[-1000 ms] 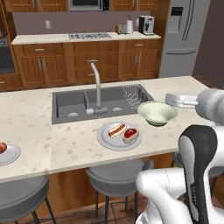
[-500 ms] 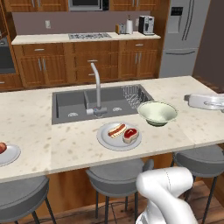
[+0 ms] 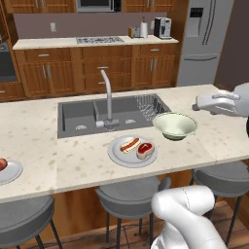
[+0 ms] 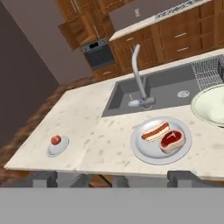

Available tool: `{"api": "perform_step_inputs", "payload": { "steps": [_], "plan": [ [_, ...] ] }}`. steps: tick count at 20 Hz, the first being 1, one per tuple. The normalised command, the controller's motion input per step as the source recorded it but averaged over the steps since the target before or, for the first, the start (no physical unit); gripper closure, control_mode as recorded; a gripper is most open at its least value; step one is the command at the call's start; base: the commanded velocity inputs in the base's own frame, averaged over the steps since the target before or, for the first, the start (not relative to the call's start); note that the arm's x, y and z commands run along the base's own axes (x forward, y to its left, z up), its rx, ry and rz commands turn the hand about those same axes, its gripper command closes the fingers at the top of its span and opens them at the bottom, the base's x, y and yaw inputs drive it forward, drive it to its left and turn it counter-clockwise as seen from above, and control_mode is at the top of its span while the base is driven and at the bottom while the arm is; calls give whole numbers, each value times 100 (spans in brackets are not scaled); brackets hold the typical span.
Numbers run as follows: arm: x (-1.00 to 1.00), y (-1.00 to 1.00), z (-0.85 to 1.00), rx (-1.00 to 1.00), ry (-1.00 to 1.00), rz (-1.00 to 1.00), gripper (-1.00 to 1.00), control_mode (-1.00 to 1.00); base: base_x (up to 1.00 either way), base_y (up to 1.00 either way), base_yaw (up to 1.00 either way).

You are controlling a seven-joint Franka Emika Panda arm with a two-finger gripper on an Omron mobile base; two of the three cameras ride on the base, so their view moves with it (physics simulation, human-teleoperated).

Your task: Take the smaller bowl and place it next to the appetizer plate on the dining counter , and place the larger bowl next to the plate with cooked food.

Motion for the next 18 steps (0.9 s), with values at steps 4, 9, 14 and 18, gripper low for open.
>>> {"api": "perform_step_inputs", "payload": {
  "steps": [4, 9, 14, 18],
  "plan": [
    [-15, 5, -22, -6, 13, -1, -100, -100, 0, 0, 0],
    [-24, 7, -34, -2, 6, 0, -100, -100, 0, 0, 0],
    [0, 0, 0, 0, 0, 0, -100, 100, -48, 29, 0],
    [0, 0, 0, 0, 0, 0, -100, 100, -89, 53, 0]
  ]
}}
